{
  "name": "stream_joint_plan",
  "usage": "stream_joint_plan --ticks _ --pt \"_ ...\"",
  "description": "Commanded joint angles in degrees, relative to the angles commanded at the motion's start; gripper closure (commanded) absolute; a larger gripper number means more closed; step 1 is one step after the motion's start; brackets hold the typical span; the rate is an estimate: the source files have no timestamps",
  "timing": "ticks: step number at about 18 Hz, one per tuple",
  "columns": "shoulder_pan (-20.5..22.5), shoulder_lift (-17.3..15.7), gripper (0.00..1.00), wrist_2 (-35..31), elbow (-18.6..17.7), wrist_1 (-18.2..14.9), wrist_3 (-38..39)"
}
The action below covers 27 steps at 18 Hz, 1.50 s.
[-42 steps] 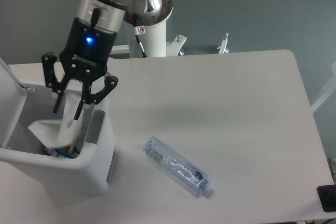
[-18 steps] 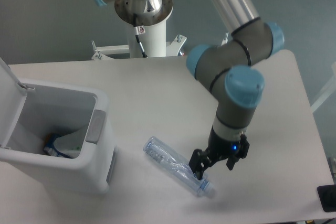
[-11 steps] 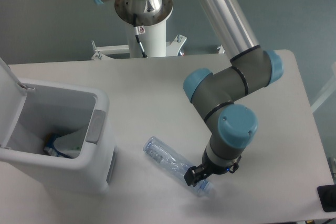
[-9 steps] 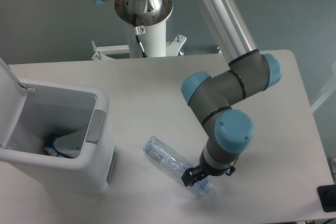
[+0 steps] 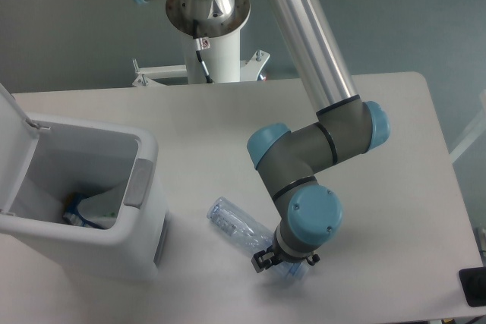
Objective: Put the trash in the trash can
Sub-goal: 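Grasp the bottle near its cap and lift it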
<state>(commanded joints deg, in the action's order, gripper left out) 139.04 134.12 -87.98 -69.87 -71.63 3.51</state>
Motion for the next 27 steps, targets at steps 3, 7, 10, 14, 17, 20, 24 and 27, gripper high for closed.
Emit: stream_joint_plan --ticks 3,7,10,14,17,20,24,27 --pt "0.0 0.1 0.47 -0.1 0.1 0.0 0.3" --pt "0.0 0.6 0.52 -0.3 1.2 0.2 1.1" --pt "0.0 -0.9 0.53 0.2 1.4 0.6 1.1" --pt "1.0 -4.3 0.53 2.2 2.6 3.4 0.8" --pt "2.4 -8.0 0.53 6.9 2.9 6.4 0.6" --pt "2.8 -11.6 0.53 11.4 2.9 10.3 0.4" --pt "2.2 -15.9 0.52 17.2 2.9 15.9 0.4" --pt "0.9 -18.8 0.52 20.8 2.9 18.3 0.5"
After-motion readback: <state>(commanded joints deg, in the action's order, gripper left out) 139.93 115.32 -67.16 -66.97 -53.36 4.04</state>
